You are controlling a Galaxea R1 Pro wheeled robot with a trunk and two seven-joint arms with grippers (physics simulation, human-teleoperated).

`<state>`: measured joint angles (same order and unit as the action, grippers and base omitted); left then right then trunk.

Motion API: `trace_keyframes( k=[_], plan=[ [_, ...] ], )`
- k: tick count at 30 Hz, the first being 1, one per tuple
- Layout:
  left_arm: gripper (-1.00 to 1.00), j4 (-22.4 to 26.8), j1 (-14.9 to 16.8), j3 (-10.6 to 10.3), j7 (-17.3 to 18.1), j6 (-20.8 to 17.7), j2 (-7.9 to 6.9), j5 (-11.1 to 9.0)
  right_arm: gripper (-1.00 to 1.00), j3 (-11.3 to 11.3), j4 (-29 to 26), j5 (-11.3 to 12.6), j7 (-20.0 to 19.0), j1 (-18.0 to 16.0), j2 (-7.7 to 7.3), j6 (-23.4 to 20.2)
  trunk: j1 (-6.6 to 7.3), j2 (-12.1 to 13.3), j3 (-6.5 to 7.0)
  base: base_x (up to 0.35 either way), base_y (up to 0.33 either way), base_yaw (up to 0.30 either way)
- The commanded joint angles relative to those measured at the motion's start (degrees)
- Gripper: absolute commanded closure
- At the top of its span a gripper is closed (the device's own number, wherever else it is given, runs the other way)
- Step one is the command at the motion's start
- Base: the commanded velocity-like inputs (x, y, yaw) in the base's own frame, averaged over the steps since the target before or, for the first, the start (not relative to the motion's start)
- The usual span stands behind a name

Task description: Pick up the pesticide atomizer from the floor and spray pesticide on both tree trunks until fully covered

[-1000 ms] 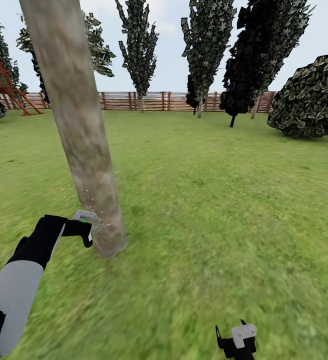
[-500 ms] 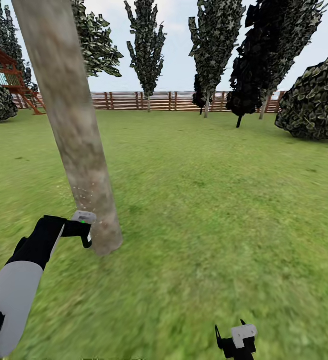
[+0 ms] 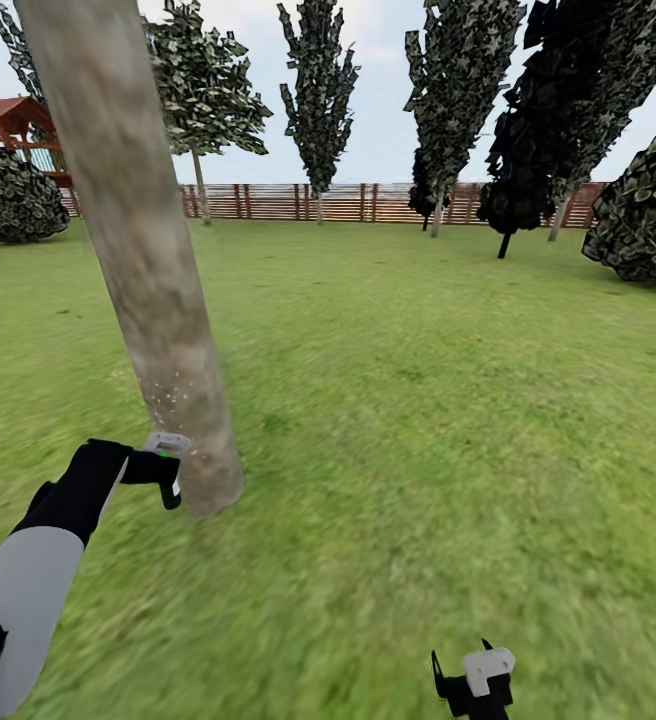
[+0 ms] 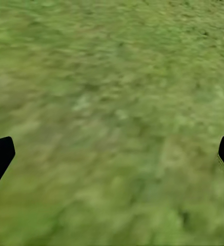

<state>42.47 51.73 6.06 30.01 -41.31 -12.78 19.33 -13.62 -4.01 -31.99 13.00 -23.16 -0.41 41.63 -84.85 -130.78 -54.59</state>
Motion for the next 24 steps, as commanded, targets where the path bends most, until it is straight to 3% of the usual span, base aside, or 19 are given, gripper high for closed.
trace_keyframes(
  k=[1,13,19,24],
  plan=[
    [1.00,0.07,0.04,0.24,0.55,-0.17,0.04,0.58,-1.00,-0.26,0.06,-0.62,0.36,-0.04,-0.01,0.12,-0.01,-0.02,-0.06,0.240,-0.188,0.000],
    [1.00,0.00,-0.05,0.21,0.49,-0.17,-0.23,0.55,-1.00,-0.26,0.06,-0.62,0.36,-0.04,0.04,0.12,-0.01,-0.02,-0.06,0.183,-0.218,0.021],
    [1.00,-2.77,-0.97,0.81,0.54,0.07,-1.14,0.53,-1.00,-0.26,0.10,-0.62,0.36,-0.04,0.06,0.12,-0.01,-0.02,-0.06,0.095,-0.262,0.259],
    [1.00,-4.75,-1.01,0.68,0.49,0.42,-0.83,0.45,-1.00,-0.24,0.14,-0.62,0.36,-0.04,0.06,0.12,-0.01,-0.02,-0.06,0.128,-0.263,0.277]
  ],
)
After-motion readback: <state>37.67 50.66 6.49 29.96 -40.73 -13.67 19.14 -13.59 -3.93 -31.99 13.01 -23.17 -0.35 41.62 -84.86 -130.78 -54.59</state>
